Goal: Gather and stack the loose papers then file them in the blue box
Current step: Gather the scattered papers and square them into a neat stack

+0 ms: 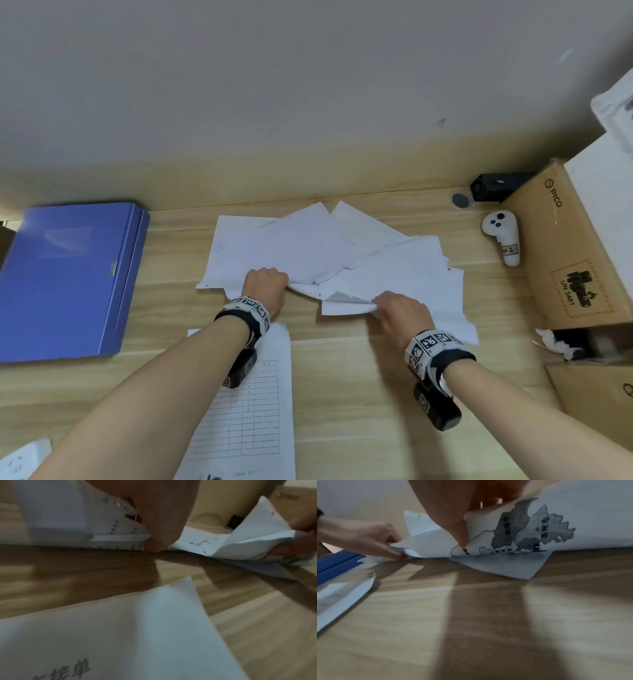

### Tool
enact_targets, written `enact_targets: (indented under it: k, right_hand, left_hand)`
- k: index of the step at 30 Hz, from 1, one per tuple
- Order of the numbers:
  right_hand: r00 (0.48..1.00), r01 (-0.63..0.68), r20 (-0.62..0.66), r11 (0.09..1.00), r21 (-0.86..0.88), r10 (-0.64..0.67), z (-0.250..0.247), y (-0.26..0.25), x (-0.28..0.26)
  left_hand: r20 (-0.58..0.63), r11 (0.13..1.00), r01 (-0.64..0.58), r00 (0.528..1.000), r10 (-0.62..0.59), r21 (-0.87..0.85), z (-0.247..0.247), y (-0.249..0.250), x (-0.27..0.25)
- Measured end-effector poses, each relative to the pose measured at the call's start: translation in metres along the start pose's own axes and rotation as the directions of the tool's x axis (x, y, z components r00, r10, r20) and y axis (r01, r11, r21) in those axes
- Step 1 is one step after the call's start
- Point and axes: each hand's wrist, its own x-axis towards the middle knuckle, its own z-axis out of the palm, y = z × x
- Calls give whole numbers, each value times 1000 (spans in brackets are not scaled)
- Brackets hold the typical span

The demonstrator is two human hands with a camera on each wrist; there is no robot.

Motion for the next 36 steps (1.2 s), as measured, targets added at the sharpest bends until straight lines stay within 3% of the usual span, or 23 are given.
enact_targets:
  k: [6, 11, 14, 18, 23, 28, 36]
  right_hand:
    - [983, -52, -167, 983, 175, 81, -44, 16, -3]
    - [976, -77, -183, 976, 202, 115, -64, 8, -6]
    - [971, -111, -185, 972, 209, 150, -66, -6, -12]
    - [961, -140, -205, 967, 211, 184, -70, -25, -23]
    - [934, -148, -288, 963, 226, 212, -83, -41, -41]
    - [904, -100, -386, 968, 232, 186, -97, -50, -61]
    - [838, 84, -511, 880, 467, 191, -116, -87, -93]
  left_hand:
    - [-179, 979, 88, 976, -121, -182, -44, -16, -20]
    - [-406, 948, 5, 903, -141, -319, -103, -56, -59]
    - [-462, 845, -50, 853, -241, -532, -129, -81, -90]
    - [-334, 473, -113, 847, -414, -874, -142, -96, -130]
    - [-107, 197, -26, 903, -415, -980, -94, -100, -155]
    - [61, 154, 130, 919, -388, -979, -16, -91, -166]
    - [198, 194, 285, 906, -373, -939, 58, -78, -178]
